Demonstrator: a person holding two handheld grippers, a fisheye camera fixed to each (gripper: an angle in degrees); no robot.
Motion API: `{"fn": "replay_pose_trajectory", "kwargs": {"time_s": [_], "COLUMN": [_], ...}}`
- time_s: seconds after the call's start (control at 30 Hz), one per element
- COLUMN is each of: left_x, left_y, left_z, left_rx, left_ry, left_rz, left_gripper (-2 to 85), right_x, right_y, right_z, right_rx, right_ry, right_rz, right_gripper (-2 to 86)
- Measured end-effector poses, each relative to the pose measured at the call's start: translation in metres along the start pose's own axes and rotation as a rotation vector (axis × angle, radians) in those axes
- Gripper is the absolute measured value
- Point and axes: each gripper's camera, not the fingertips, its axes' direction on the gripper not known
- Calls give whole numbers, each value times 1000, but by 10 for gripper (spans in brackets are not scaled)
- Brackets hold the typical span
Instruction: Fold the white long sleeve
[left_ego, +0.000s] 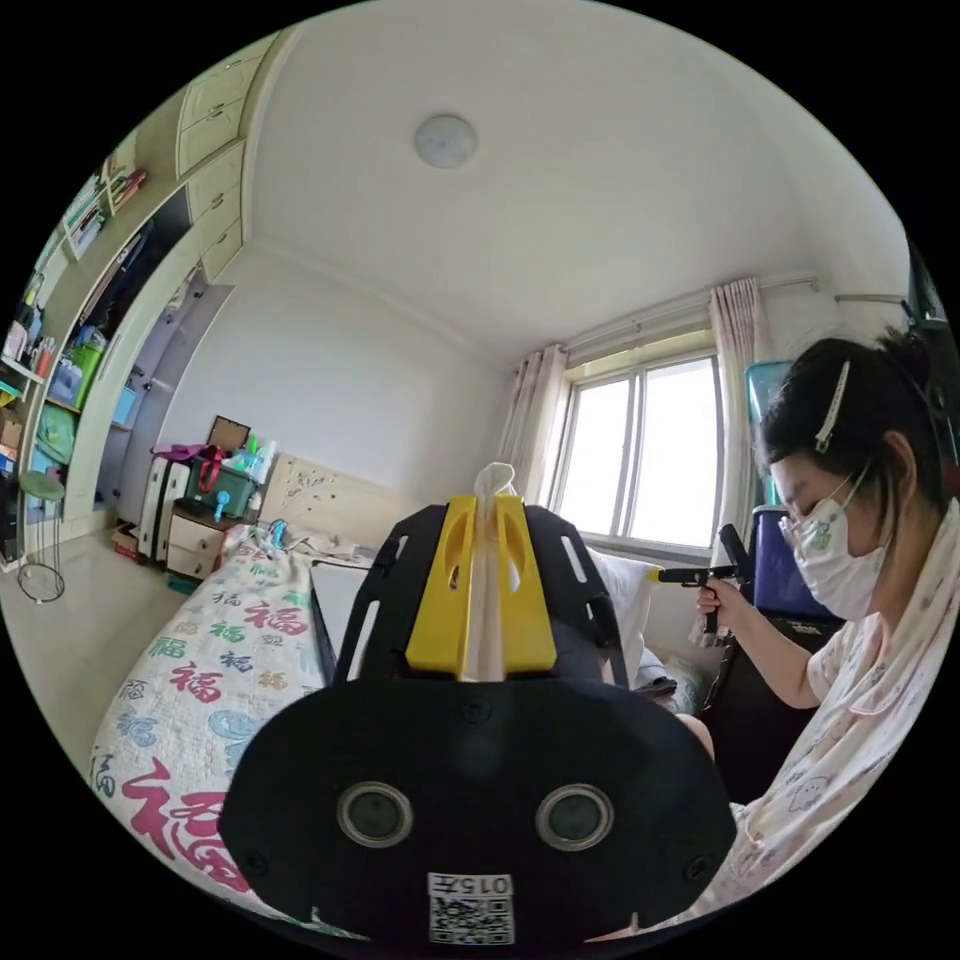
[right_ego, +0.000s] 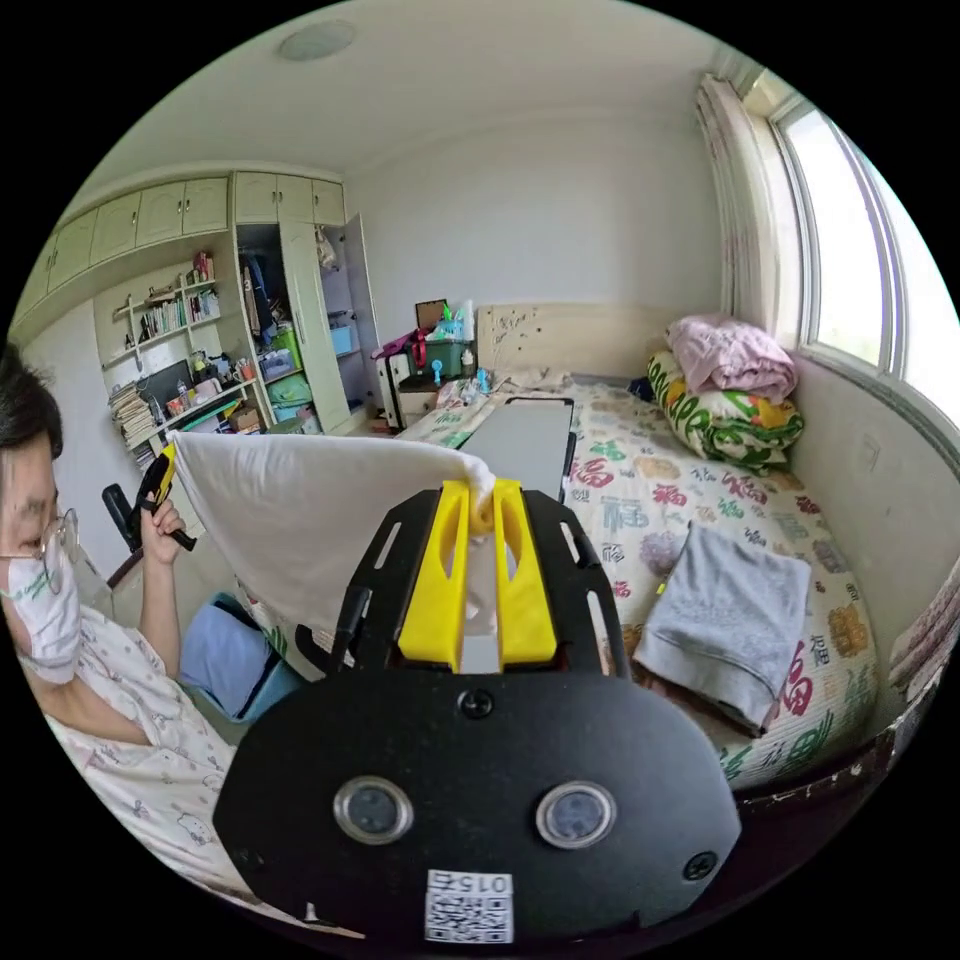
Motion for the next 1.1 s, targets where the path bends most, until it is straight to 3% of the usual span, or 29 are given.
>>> {"fn": "replay_pose_trajectory", "kwargs": {"time_s": [0.2,0.37,0.47,0.53,0.6,0.67,0.77,0.9,0.97,1.1], "left_x": [4,-19,-47,-56,-65,-69,-51,-42,-45,-36], "left_y": [-6,5,35,75,99,110,130,172,189,214], "left_z": [32,99,169,221,245,256,269,277,273,265], "left_rx": [18,-48,-154,-166,-183,-256,-407,-632,-667,-716], "left_ry": [41,-58,-276,-606,-760,-636,-462,-336,-346,-558], "left_rz": [0,-16,-51,26,10,-7,119,113,45,88], "left_gripper": [13,11,8,7,13,24,38,57,61,65], "right_x": [-48,-72,-72,-57,-53,-66,-105,-126,-142,-196], "right_y": [-24,-58,-91,-114,-118,-115,-107,-113,-118,-122], "right_z": [-40,0,69,144,185,190,132,10,-46,-171], "right_rx": [119,98,26,-112,-241,-272,-102,139,256,494], "right_ry": [9,66,124,170,201,179,64,-206,-278,-197], "right_rz": [-2,31,79,206,293,309,203,278,273,226], "right_gripper": [47,48,51,57,58,56,47,26,9,-3]}}
